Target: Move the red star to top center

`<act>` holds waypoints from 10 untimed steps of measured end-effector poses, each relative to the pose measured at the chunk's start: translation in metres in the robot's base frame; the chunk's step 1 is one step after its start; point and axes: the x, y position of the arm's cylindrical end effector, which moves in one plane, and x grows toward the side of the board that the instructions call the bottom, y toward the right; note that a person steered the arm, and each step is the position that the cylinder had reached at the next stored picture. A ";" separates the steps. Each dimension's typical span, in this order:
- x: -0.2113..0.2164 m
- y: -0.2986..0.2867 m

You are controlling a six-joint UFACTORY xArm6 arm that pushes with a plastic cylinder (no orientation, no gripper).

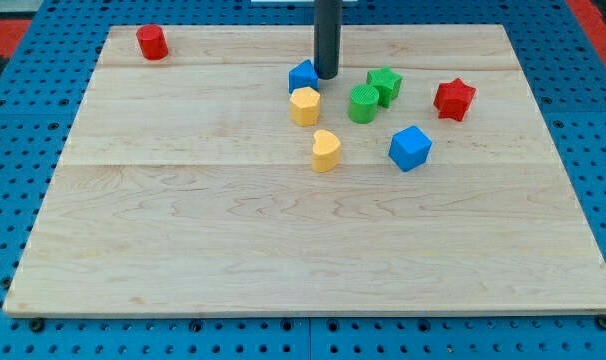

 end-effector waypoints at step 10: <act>0.070 0.160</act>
